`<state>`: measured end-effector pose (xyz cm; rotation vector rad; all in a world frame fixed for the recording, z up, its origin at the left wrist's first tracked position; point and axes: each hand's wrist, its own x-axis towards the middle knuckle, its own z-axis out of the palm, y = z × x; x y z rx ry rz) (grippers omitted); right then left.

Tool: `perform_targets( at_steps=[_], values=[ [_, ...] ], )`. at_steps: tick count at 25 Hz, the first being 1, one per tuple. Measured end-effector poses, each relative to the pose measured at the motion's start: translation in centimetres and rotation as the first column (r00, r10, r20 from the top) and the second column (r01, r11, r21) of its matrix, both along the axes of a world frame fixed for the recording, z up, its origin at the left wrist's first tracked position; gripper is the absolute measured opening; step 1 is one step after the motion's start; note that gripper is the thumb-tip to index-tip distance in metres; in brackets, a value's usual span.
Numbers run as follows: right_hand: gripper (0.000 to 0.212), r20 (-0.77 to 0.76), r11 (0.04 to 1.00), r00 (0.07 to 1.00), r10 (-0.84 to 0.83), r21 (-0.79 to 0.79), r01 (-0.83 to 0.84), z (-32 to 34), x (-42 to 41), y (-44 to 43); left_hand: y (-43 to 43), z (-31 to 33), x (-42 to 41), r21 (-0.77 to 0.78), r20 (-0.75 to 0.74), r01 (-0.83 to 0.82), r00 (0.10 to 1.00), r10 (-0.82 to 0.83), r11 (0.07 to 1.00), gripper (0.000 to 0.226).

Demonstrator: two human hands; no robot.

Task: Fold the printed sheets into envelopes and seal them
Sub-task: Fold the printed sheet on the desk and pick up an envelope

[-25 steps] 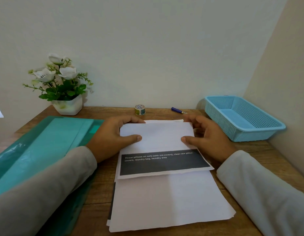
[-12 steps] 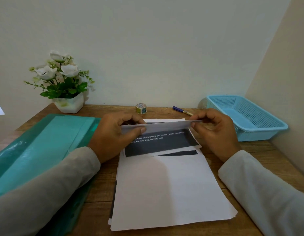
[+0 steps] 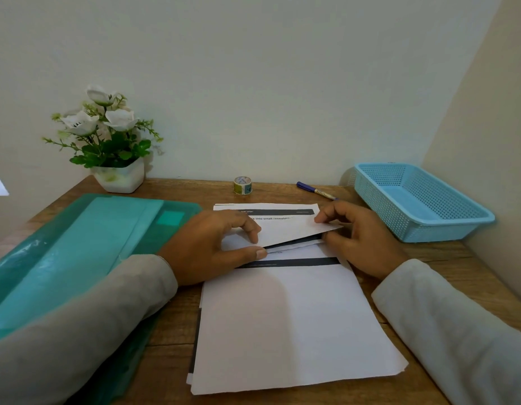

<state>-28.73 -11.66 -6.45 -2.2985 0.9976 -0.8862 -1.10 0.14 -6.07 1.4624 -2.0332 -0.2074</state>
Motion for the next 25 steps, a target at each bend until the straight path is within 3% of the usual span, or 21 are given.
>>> perform_targets(
  at_steps=[5,10,13,16,20,23,25],
  values=[
    [0.037,-0.13,0.997,0.991,0.038,0.075,-0.029,0.8,0.0,0.9,-0.1,-0.1,0.0,0.074,0.064,-0.042,0.997,0.038,0.996,0.043],
    [0.015,-0.213,0.998,0.977,-0.016,-0.067,0.001,0.6,0.5,1.3,-0.2,-0.6,-0.2,0.151,0.288,-0.166,0.95,0.117,0.975,0.064],
    [0.035,-0.411,0.987,0.91,-0.056,-0.159,-0.012,0.4,1.5,2.1,-0.4,-0.6,-0.4,0.197,0.407,-0.201,0.907,0.107,0.96,0.071],
    [0.05,-0.552,0.982,0.834,0.025,-0.141,-0.123,0.3,3.4,3.4,-0.4,-0.5,-0.5,0.213,0.519,-0.243,0.849,0.101,0.946,0.07],
    [0.061,-0.662,0.991,0.749,0.023,-0.082,-0.103,0.5,4.7,4.1,-0.4,-0.7,-0.8,0.246,0.651,-0.408,0.742,0.163,0.879,0.089],
    [0.07,-0.718,0.995,0.693,-0.056,-0.095,-0.018,0.5,5.4,4.4,-0.6,-0.7,-0.9,0.252,0.671,-0.445,0.72,0.176,0.86,0.086],
    [0.069,-0.713,0.994,0.701,-0.028,-0.092,-0.055,0.4,6.2,4.9,-0.5,-0.6,-1.1,0.254,0.676,-0.445,0.717,0.172,0.859,0.08]
  ],
)
